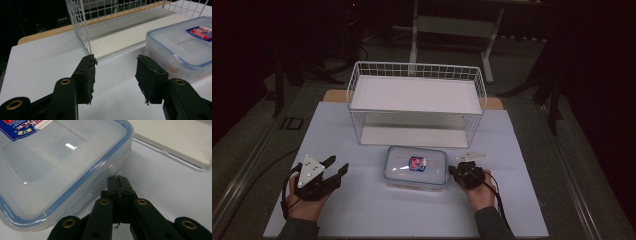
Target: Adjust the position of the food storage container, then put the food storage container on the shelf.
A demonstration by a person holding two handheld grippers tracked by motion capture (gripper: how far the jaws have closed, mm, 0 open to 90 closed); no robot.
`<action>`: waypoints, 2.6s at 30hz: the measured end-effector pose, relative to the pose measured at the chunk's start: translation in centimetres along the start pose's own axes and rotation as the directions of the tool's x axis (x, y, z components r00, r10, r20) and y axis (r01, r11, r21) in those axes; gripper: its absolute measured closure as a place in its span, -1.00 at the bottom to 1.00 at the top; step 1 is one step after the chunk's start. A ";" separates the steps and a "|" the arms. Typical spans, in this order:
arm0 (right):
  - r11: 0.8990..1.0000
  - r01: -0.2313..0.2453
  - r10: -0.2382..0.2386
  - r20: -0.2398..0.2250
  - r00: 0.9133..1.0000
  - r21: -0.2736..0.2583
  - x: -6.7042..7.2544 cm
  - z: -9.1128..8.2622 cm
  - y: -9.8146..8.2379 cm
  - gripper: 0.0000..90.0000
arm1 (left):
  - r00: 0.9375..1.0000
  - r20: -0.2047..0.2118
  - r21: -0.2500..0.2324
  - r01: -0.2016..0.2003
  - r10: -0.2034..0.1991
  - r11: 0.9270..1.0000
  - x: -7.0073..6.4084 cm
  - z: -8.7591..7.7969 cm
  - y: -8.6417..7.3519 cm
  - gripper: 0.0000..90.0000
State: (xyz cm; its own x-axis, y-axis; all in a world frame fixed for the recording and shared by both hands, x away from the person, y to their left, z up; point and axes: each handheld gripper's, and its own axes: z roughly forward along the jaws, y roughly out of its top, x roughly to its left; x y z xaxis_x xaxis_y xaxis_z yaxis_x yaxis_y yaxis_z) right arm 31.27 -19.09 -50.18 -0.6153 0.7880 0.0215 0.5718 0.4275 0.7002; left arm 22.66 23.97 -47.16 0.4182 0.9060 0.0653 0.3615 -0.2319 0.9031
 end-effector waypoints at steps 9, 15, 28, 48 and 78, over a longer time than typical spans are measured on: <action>0.998 -0.003 0.003 -0.011 1.000 -0.062 -0.3 -1.3 0.5 0.82 | 0.999 0.023 -0.012 0.024 -0.024 1.000 0.1 -0.1 0.0 0.06; 0.989 0.002 -0.010 -0.052 0.999 -0.150 -0.5 -3.4 1.1 0.45 | 1.000 0.022 -0.005 0.015 -0.015 1.000 0.1 0.0 0.1 0.06; 0.982 -0.087 0.067 -0.124 0.990 -0.166 -0.6 -3.6 1.5 0.00 | 0.985 0.144 -0.001 0.096 -0.094 0.995 -1.3 1.5 1.6 -0.04; 0.974 -0.218 0.195 -0.262 0.945 -0.058 -0.3 -0.7 1.1 -0.35 | 0.921 0.307 0.199 0.184 -0.240 0.962 -5.4 9.3 3.0 -0.39; 0.919 -0.390 0.370 -0.460 0.807 0.056 -1.4 1.6 -0.3 -0.50 | 0.792 0.387 0.366 0.339 -0.472 0.867 -4.4 12.5 1.6 -0.57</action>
State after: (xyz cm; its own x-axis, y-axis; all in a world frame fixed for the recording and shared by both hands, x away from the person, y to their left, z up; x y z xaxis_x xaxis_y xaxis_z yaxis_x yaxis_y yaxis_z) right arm 32.87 -19.58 -51.56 -0.5343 0.5903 0.6050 0.7961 0.1109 0.5949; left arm 31.82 15.21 -51.32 0.4831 0.6897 -0.5394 0.7596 -0.0238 0.6499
